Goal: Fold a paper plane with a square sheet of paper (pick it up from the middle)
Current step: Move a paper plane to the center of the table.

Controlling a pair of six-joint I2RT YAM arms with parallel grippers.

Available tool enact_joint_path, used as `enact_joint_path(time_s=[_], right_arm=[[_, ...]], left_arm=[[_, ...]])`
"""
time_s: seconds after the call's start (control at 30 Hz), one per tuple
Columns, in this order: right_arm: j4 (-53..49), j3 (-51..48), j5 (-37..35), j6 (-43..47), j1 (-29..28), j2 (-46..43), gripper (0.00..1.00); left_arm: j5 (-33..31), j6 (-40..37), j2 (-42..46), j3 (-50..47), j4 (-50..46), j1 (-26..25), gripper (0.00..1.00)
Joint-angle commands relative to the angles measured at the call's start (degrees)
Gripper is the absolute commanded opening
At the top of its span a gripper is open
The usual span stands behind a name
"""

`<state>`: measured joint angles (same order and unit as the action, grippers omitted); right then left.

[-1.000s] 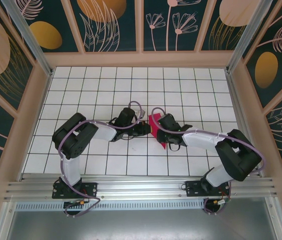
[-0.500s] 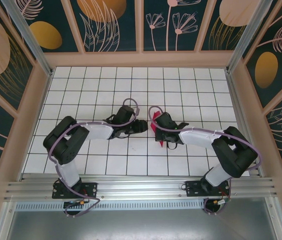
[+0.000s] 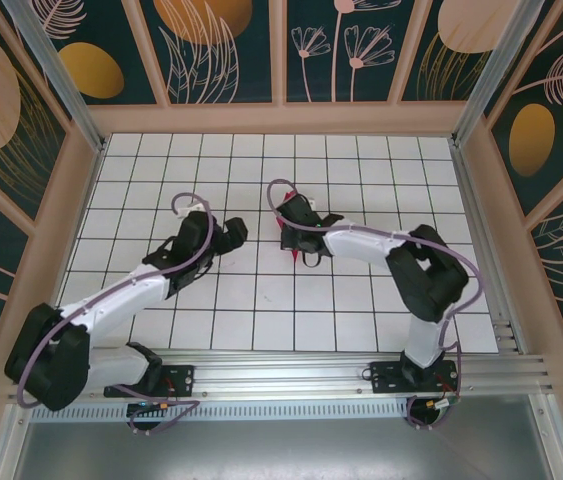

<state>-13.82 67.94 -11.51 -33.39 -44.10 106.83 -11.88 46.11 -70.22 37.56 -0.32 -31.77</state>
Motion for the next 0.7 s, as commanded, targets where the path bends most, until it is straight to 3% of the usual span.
enact_joint_path(time_s=[0.0, 0.37, 0.67], right_arm=[[-2.59, 4.1, -0.36, -0.8, -0.63, 4.3, 0.05], [-5.37, 8.71, -1.54, -0.8, -1.47, 12.16, 0.16], [-6.8, 9.85, -2.2, -1.32, -1.69, 12.31, 0.19]], left_arm=[[-5.43, -0.01, 2.82, -2.14, -4.43, 0.61, 0.98], [-4.13, 0.04, 2.81, -4.23, -3.47, 0.66, 0.99], [-4.03, 0.04, 2.81, -4.34, -3.29, 0.71, 0.98]])
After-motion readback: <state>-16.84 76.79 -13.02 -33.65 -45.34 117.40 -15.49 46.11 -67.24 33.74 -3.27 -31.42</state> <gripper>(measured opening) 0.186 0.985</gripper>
